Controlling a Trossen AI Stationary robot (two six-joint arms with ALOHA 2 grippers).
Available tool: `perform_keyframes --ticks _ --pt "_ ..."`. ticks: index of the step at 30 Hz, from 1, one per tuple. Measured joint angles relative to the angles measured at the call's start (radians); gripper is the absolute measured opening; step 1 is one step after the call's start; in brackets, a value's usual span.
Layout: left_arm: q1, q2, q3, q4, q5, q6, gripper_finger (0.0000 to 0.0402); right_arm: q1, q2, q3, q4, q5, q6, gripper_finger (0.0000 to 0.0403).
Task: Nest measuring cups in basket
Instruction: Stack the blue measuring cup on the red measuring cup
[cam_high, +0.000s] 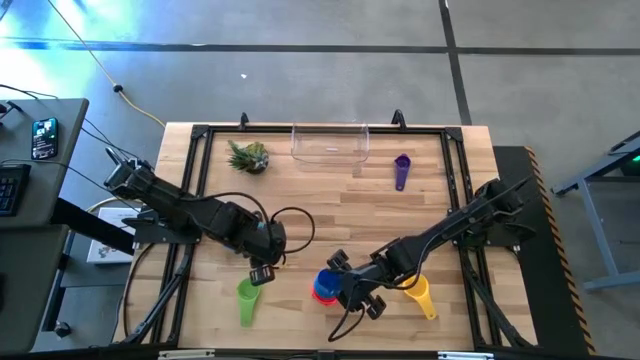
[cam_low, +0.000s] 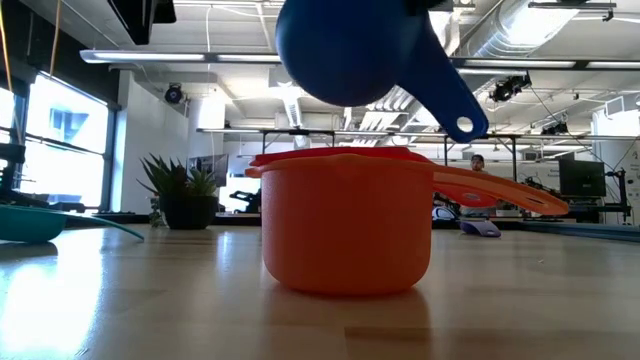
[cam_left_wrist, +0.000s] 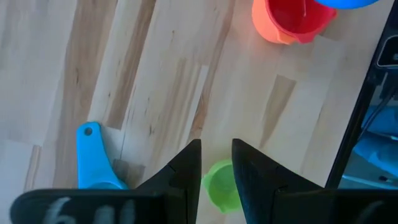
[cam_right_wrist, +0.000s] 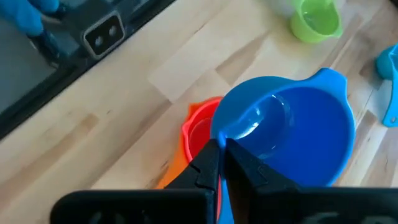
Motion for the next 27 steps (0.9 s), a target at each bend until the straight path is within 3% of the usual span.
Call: perform_keyframes --ticks 27 --pt "0.000 0.001 0.001 0.008 -0.024 -0.044 0.0078 -0.003 0.080 -0.001 -0.004 0.003 -0.055 0.0007"
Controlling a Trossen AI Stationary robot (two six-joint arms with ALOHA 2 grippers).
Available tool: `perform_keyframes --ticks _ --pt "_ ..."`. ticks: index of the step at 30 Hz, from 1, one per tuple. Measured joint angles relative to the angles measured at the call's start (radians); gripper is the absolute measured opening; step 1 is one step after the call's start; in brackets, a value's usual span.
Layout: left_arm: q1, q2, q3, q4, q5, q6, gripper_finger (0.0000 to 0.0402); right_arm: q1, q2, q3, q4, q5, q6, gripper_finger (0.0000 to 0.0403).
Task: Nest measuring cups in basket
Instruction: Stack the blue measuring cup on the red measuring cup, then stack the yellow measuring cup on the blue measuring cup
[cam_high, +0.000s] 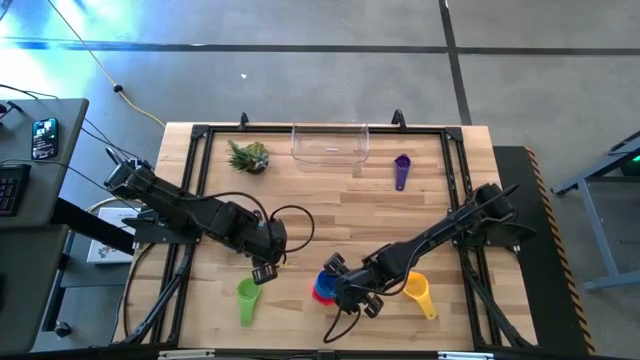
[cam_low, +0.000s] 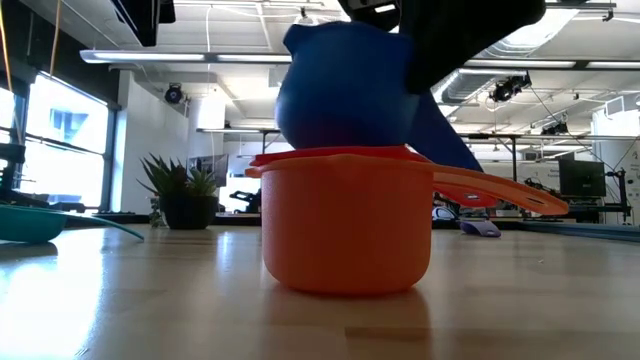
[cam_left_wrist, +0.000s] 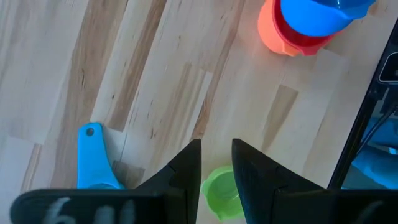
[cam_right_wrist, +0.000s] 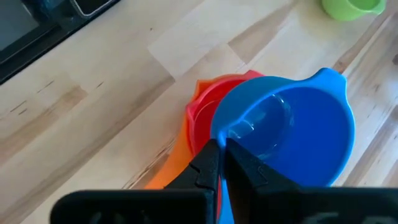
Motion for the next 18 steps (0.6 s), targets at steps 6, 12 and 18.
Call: perform_keyframes --ticks 6,12,18 --pt "0.000 0.000 0.000 0.000 0.000 -0.008 0.0078 0.000 0.000 0.000 -0.002 0.000 0.010 0.0018" --pt "0.000 0.000 0.000 0.000 0.000 -0.008 0.0078 0.000 0.000 0.000 0.001 0.000 0.033 0.0049" --pt "0.000 0.000 0.000 0.000 0.000 -0.008 0.0078 0.000 0.000 0.000 0.009 0.023 0.040 0.0061"
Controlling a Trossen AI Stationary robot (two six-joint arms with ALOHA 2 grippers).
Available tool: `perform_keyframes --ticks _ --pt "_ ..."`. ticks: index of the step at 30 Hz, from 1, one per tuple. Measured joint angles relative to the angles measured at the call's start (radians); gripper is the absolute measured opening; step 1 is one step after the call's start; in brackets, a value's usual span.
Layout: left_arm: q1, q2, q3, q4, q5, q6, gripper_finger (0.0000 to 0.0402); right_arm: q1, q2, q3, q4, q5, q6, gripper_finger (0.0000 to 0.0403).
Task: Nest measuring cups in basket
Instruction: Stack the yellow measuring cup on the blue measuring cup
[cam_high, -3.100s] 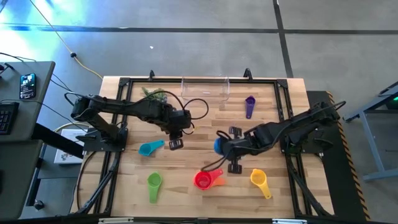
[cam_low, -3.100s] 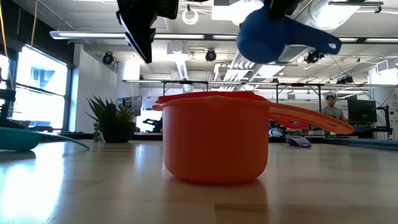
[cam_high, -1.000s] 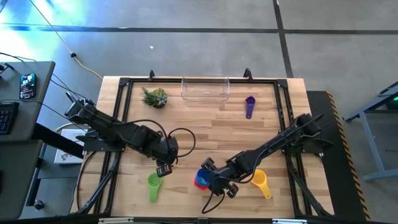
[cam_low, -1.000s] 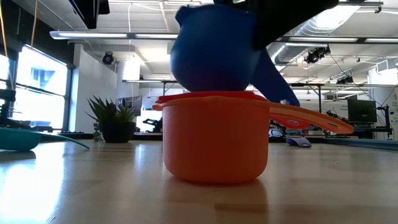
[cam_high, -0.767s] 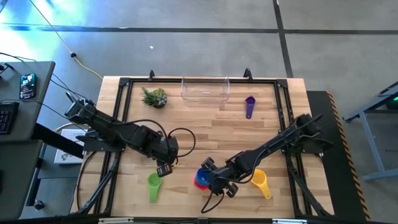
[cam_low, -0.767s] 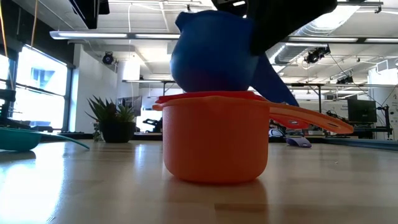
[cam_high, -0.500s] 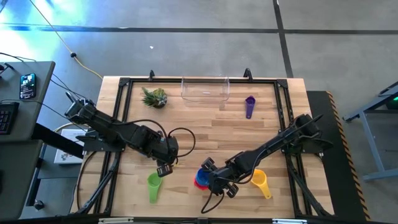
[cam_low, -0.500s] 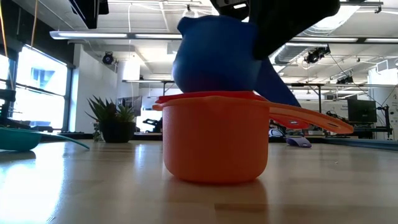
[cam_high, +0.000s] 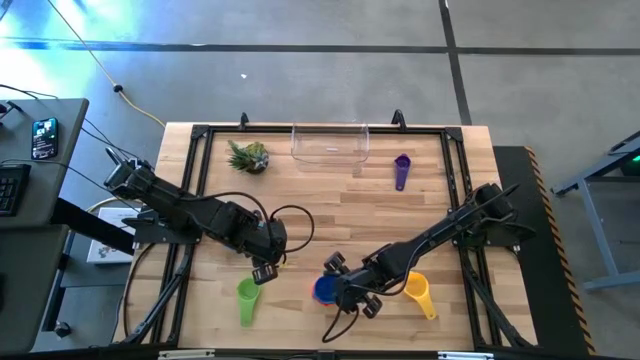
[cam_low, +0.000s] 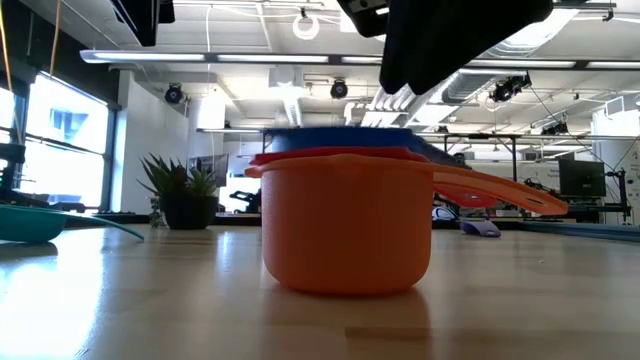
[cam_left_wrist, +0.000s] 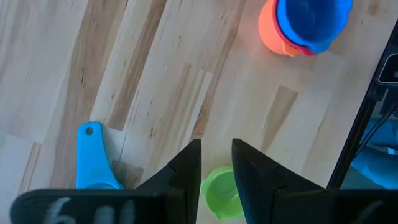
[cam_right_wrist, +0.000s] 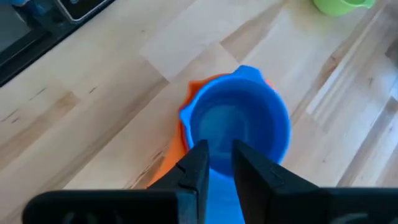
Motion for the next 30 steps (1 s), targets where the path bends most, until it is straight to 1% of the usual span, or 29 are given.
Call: perform_keyframes --ticks 5,9,13,17,19,21,24,27,30 --pt "0.000 0.000 0.000 0.000 0.000 0.000 0.0078 0.000 -0.001 0.000 -0.006 0.036 0.050 0.0062" --pt "-0.001 0.000 0.000 0.000 0.000 -0.001 0.0078 -0.005 -0.008 0.000 -0.007 0.079 0.187 0.0062" --pt "-0.014 0.000 0.000 0.000 -0.007 0.000 0.0078 -0.006 -0.022 0.000 -0.039 0.132 0.404 0.0062" --pt "-0.028 0.000 0.000 -0.001 -0.022 0.017 0.0078 -0.006 -0.041 0.000 -0.115 0.142 0.709 0.0063" --pt "-0.033 0.000 0.000 -0.001 -0.024 0.034 0.0078 -0.005 -0.055 0.000 -0.162 0.123 0.874 0.0063" --pt "-0.034 0.000 0.000 -0.001 -0.024 0.045 0.0078 -0.003 -0.066 0.000 -0.211 0.079 1.024 0.0063" --pt "-0.033 0.000 0.000 -0.002 -0.024 0.054 0.0078 0.006 -0.077 0.000 -0.289 0.014 1.208 0.0063" --pt "-0.033 0.000 0.000 -0.001 -0.025 0.087 0.0078 0.032 -0.077 0.000 -0.366 -0.019 1.334 0.0063" --pt "-0.033 0.000 0.000 -0.001 -0.026 0.118 0.0078 0.074 -0.077 0.000 -0.419 -0.030 1.423 0.0063"
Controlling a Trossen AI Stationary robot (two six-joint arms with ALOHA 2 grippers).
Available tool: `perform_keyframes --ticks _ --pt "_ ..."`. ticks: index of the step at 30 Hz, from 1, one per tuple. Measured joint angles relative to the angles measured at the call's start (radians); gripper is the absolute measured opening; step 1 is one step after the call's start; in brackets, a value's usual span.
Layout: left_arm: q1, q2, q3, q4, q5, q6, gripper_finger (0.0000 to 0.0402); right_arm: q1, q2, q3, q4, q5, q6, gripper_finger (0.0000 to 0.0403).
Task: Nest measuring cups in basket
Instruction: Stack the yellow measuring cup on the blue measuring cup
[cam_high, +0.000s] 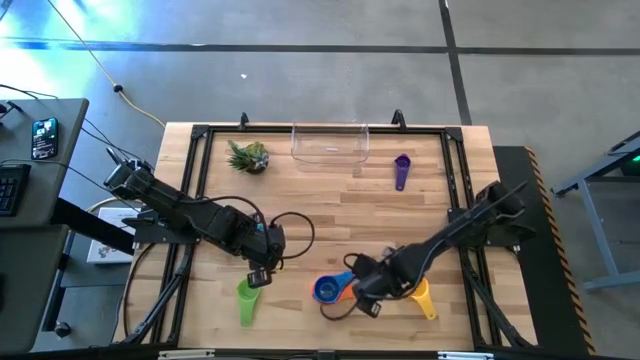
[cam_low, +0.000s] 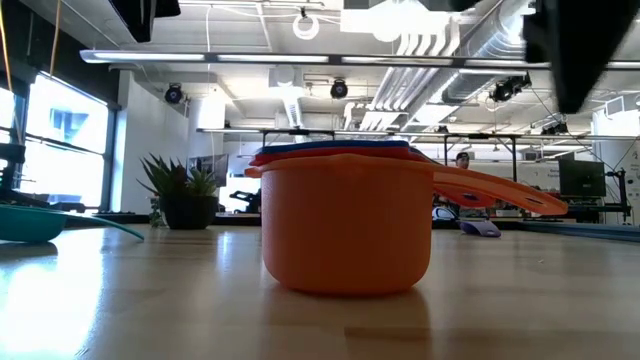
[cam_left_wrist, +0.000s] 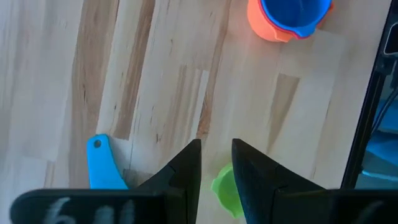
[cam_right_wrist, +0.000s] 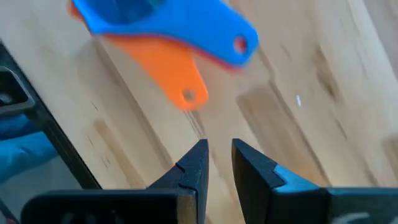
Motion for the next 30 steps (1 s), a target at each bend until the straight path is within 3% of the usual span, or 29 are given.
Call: perform_keyframes --ticks 14,24,30 --pt "0.000 0.000 0.000 0.000 0.000 0.059 0.0078 0.192 -0.001 -0.017 -0.223 0.023 0.386 0.0063" --pt "0.003 0.000 0.000 0.000 0.000 0.060 0.0078 0.204 -0.002 -0.029 -0.258 -0.052 0.391 0.0063" --pt "0.003 0.000 0.000 0.000 0.000 0.049 0.0078 0.201 -0.001 -0.029 -0.259 -0.089 0.377 0.0094"
